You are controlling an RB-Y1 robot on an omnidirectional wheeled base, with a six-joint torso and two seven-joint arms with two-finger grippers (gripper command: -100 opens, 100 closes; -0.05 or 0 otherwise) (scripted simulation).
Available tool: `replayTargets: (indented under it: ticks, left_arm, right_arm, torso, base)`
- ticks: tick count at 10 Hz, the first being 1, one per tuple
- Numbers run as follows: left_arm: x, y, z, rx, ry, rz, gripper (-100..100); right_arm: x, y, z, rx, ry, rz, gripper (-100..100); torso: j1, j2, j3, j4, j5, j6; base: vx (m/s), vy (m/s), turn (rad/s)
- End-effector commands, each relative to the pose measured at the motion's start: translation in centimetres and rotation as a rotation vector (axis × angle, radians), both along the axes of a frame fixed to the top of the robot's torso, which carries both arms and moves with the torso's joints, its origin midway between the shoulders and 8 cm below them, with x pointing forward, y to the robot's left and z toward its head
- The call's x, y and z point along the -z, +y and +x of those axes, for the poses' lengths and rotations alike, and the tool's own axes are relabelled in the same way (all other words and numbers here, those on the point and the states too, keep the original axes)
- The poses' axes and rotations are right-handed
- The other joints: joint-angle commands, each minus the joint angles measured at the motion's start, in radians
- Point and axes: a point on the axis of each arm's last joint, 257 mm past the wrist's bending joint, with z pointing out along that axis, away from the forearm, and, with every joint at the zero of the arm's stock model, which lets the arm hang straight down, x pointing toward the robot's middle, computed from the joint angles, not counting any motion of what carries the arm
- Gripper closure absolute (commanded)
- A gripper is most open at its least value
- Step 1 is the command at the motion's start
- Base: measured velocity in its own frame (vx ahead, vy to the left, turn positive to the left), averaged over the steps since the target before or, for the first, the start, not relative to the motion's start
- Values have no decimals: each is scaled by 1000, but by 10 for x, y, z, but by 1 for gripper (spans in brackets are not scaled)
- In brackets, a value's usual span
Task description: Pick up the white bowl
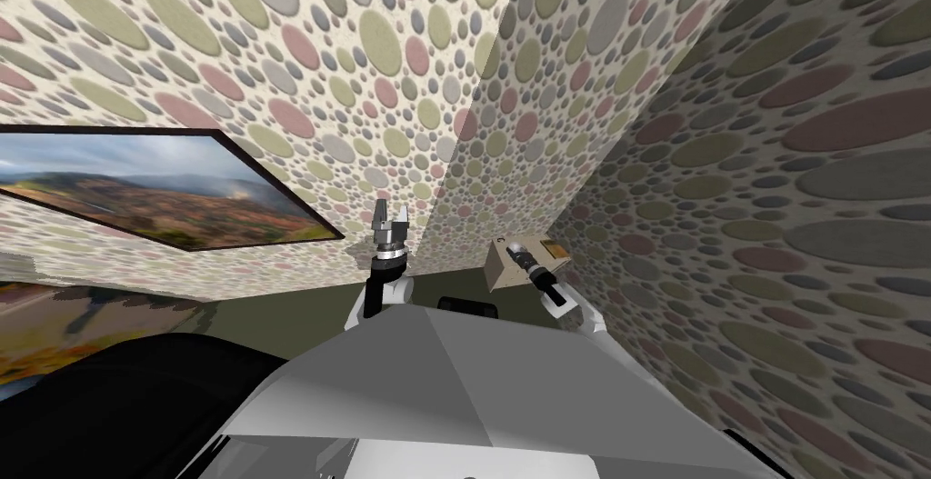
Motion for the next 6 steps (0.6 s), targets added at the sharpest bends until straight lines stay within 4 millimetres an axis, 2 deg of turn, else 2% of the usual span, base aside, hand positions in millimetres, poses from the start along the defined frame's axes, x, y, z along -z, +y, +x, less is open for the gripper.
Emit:
replayTargets:
  ticks: [1, 2, 3, 6]
  left_arm:
    - [0, 0, 0, 0, 0, 0, 0]
    - [0, 0, 0, 0, 0, 0, 0]
    - [0, 0, 0, 0, 0, 0, 0]
    - [0, 0, 0, 0, 0, 0, 0]
  right_arm:
    - [15, -13, 0, 3, 25, -63, -100]
    - [30, -25, -1, -19, 39, -167, -100]
    - [37, -31, -3, -11, 53, -174, -100]
    - [70, -64, -10, -55, 92, -386, -100]
  torso:
    - [0, 0, 0, 0, 0, 0]
    - [-1, 0, 0, 0, 0, 0]
    - [0, -1, 0, 0, 0, 0]
    - [-1, 0, 0, 0, 0, 1]
  base:
    - [4, 34, 76]
    - [14, 47, 123]
    - [13, 36, 77]
    - [13, 29, 109]
